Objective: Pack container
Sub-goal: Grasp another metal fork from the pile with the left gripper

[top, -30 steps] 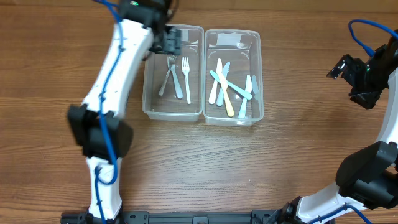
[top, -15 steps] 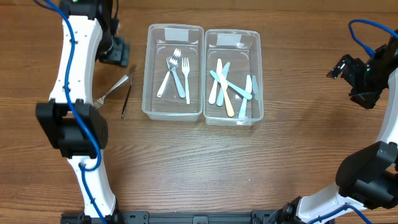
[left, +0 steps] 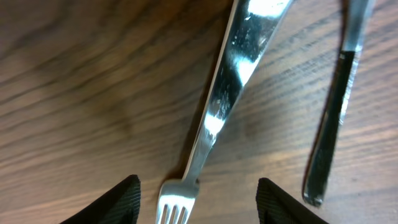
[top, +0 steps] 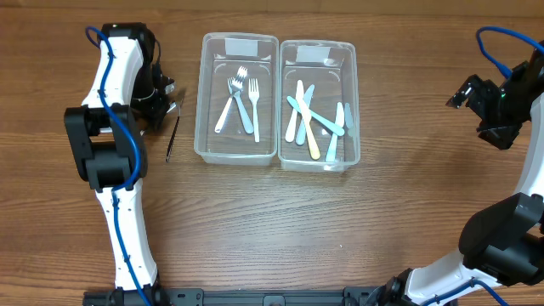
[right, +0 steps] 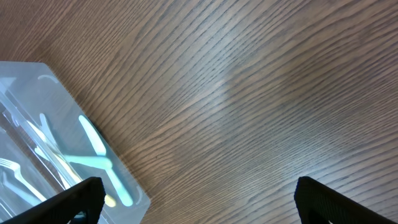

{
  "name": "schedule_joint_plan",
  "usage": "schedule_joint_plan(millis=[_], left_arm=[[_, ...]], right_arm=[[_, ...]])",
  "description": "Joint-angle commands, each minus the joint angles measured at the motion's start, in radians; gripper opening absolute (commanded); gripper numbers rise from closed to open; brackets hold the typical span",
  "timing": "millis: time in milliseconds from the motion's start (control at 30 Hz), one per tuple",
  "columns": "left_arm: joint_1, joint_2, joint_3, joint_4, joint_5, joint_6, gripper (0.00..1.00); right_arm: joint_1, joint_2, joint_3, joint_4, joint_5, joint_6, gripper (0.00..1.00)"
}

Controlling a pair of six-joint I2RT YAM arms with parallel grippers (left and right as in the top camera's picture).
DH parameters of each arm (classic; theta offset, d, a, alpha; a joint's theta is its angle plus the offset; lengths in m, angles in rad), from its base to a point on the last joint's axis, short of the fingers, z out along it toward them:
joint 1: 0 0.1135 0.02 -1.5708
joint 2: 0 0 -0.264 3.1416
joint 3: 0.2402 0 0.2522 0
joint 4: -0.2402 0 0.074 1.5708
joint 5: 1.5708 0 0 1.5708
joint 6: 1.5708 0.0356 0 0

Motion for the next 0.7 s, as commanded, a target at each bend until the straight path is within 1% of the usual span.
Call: schedule_joint_plan(millis=[0, 200, 267, 300, 467, 567, 667], left_arm=[[0.003, 0.024, -0.012, 0.019, 0.014, 0.065, 0.58], [0.003, 0.024, -0.017, 0.092, 0.014, 0.063, 0.5], [0.004, 0.024, -0.017, 0.103, 0.014, 0.064, 0.4], [0.004, 0.024, -0.017, 0.106, 0.014, 0.064, 0.37], [0.006, 0.024, -0.029, 0.109, 0.015, 0.064, 0.47], [0.006, 0.024, -0.055, 0.117, 0.016, 0.064, 0.47], [0.006, 0.024, -0.088, 0.137, 0.016, 0.065, 0.43]], right_arm=[[0.004, -0.009, 0.017, 0.005, -0.005, 0.005, 1.0], [0.004, -0.009, 0.017, 0.005, -0.005, 0.005, 1.0], [0.004, -0.009, 0.017, 0.001, -0.005, 0.005, 1.0], [0.004, -0.009, 0.017, -0.001, -0.005, 0.005, 1.0], [0.004, -0.009, 0.017, -0.013, -0.005, 0.005, 1.0], [0.004, -0.009, 0.017, -0.013, -0.005, 0.005, 1.0], [0.004, -0.009, 0.017, -0.013, -0.005, 0.005, 1.0]])
